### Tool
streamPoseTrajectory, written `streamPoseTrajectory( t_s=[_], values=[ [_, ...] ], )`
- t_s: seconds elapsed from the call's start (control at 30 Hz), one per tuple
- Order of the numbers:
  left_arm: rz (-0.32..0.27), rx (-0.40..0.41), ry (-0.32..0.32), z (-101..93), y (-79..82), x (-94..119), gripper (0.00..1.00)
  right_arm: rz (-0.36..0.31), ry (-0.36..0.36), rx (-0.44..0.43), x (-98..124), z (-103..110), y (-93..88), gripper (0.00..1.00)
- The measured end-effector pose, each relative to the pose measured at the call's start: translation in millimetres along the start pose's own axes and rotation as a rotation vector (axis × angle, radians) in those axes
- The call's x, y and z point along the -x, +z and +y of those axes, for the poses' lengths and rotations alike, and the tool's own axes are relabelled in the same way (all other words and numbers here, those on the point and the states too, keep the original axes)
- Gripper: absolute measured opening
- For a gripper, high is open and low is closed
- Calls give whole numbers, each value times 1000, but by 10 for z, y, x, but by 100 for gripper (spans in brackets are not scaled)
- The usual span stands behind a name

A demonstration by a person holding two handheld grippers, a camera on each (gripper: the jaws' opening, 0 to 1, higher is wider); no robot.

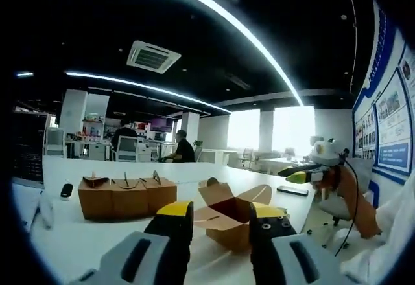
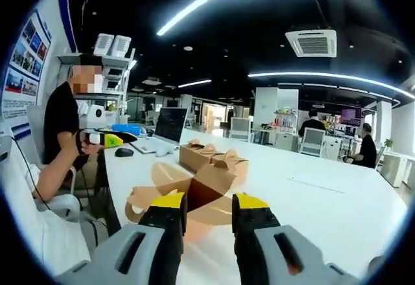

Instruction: Pick up one paper box from the group, open the paper box, and remove the item inside

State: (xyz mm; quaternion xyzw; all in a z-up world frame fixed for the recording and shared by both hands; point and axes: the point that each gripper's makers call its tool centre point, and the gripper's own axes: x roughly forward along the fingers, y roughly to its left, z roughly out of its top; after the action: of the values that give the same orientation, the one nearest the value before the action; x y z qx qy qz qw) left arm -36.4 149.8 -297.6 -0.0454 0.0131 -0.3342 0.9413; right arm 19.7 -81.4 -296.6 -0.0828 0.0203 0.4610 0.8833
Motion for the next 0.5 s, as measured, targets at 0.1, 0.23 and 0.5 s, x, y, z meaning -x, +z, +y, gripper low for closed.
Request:
streamPoseTrajectory(
  t_s=[0.1, 0.23, 0.5],
  values=[
    [23, -4, 6, 28, -85, -20, 36, -4, -4, 1, 25, -33, 22, 28],
    [41, -21, 5, 36, -110, -18, 36, -10, 15, -10, 63, -49, 81, 28],
    [53, -56, 16, 66, -87, -77, 36, 49, 26, 101, 30, -200, 341, 28]
  ],
)
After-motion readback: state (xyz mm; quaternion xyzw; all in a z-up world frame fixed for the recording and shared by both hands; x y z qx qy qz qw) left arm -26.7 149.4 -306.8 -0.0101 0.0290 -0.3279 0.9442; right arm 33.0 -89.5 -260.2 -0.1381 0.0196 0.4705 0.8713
